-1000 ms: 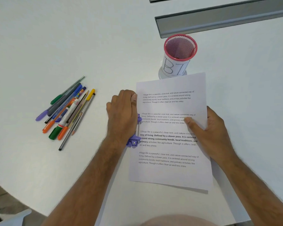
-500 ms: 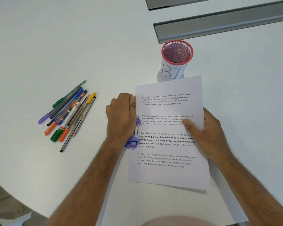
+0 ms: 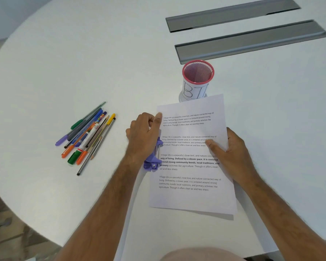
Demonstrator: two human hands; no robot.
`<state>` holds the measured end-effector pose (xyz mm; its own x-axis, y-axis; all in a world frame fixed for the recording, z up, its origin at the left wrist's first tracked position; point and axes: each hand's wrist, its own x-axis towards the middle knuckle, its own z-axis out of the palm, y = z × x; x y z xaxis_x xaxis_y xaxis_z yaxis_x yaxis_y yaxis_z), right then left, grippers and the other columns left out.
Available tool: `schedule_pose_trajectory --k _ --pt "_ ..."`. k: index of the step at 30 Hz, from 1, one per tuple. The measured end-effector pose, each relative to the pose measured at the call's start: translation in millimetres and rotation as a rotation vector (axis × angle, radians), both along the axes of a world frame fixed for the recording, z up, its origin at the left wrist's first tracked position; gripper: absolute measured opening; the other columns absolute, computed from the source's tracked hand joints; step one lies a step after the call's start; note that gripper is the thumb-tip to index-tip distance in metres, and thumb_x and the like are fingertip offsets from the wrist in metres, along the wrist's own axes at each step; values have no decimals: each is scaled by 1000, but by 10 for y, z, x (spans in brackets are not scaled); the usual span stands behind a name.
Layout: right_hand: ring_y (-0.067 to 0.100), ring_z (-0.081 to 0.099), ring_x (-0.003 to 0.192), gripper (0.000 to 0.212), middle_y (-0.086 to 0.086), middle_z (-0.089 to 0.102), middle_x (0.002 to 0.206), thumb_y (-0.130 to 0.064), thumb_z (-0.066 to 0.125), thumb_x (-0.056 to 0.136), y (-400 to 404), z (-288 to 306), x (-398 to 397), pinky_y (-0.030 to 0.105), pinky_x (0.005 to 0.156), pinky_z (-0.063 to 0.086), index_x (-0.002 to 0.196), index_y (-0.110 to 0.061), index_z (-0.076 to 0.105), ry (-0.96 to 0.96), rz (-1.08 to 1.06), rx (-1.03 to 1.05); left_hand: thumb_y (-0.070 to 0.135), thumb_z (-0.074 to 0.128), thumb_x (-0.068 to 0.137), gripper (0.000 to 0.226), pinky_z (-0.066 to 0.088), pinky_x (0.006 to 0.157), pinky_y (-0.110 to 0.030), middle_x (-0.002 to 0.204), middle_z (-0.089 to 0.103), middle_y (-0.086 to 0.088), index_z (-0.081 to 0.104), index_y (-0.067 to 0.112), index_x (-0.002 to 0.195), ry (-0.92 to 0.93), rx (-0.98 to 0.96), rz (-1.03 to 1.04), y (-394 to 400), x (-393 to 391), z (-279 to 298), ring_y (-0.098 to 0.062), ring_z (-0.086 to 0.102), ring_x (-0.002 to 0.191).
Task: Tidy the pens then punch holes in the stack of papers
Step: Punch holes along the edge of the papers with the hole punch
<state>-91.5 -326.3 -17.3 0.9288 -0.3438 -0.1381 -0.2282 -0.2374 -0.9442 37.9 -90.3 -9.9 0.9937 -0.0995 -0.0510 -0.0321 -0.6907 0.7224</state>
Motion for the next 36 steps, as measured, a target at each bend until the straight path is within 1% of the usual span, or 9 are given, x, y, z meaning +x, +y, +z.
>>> schedule_pose_trajectory --k 3,6,9,12,18,24,27,30,36 --pt "0 76 95 21 -21 79 108 -23 73 98 -4 -1 2 14 75 57 118 -26 68 -8 11 -11 62 37 107 43 25 92 -37 91 58 17 56 25 95 48 22 -2 -12 -5 62 -19 51 100" --pt "0 76 95 19 -22 79 107 -23 73 98 -6 -4 3 19 78 58 116 -27 68 -16 12 -20 67 35 105 49 35 95 -39 101 63 16 59 25 105 162 -66 -12 46 -10 145 -19 56 104" --pt "1 76 96 20 -21 79 108 -23 74 97 -8 -16 13 29 83 59 116 -27 68 -12 5 -23 54 51 106 33 48 80 -17 111 67 6 61 23 110 207 -319 11 187 -93 185 -9 63 100" --pt "-2 76 93 19 -25 78 106 -23 74 97 -9 -16 13 26 79 58 114 -28 68 -16 7 -33 37 62 105 15 46 68 -4 105 66 5 63 23 108 93 -330 29 335 -290 157 10 56 79" --pt "-4 75 92 17 -28 77 105 -24 75 97 -6 -4 10 27 80 58 109 -34 67 -12 8 -42 27 67 103 1 50 55 -8 89 72 11 67 28 103 104 -372 60 450 -632 128 6 64 69" --pt "10 77 100 22 -11 80 110 -23 74 96 7 4 7 41 91 61 118 -25 68 -15 -10 -22 9 68 102 17 53 47 -11 89 71 10 64 17 117 183 -498 78 402 -701 164 0 74 61" --pt "6 76 98 23 -12 80 109 -23 75 96 12 21 1 38 90 61 118 -25 68 -19 -14 -23 1 66 101 23 55 48 -16 89 73 5 62 17 117 234 -561 100 409 -703 152 -8 77 61" --pt "3 76 96 21 -14 80 107 -20 75 96 5 29 -1 34 87 60 116 -24 69 -32 -14 1 0 67 101 27 55 49 -17 94 74 -3 61 20 117 228 -562 114 418 -699 130 -5 76 62" --pt "5 77 100 21 -16 80 110 -20 74 98 -65 39 -36 24 82 59 117 -28 71 -73 14 102 5 67 101 26 53 53 -14 95 75 1 61 23 119 182 -544 121 477 -659 173 0 73 64"
